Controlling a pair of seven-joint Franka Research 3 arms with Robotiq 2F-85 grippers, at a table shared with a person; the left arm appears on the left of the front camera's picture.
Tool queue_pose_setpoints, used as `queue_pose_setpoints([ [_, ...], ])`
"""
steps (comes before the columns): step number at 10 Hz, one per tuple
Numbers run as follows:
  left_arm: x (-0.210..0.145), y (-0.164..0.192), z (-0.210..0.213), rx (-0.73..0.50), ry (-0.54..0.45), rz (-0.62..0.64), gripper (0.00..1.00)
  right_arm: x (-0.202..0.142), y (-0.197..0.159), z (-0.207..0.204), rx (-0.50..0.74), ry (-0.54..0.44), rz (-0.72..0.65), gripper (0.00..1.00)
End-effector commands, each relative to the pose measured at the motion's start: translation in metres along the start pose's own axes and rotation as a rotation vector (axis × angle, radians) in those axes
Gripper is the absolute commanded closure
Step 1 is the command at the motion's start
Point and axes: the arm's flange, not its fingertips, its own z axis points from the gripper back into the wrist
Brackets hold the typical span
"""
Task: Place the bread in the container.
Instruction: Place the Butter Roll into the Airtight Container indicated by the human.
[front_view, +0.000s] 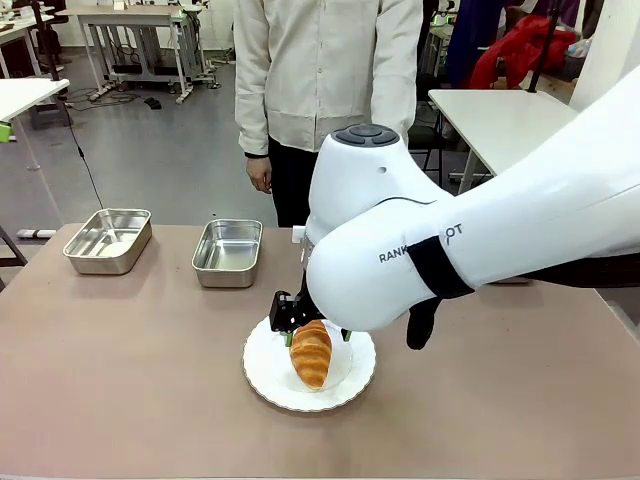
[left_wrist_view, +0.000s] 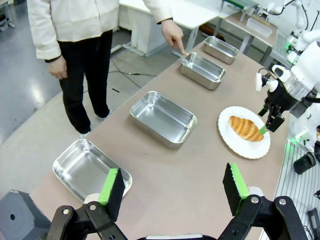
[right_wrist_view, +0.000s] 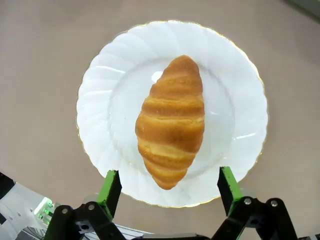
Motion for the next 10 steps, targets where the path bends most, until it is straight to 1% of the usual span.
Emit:
queue_pose_setpoints([
  [1, 0.0, 0.0, 0.002, -0.008, -0.01, -0.016, 0.0, 0.009, 0.021, -0.014, -0.008, -0.032, -0.046, 0.0],
  [4, 0.0, 0.0, 0.002, -0.008, -0.01, -0.016, 0.0, 0.012, 0.028, -0.032, -0.065, -0.043, -0.105, 0.0],
  [7, 0.0, 0.0, 0.002, -0.008, -0.01, -0.016, 0.0, 0.016, 0.032, -0.047, -0.092, -0.055, -0.122, 0.0],
  [10, 0.0, 0.0, 0.002, -0.008, -0.01, -0.016, 0.0, 0.018, 0.027, -0.058, -0.117, -0.044, -0.146, 0.0],
])
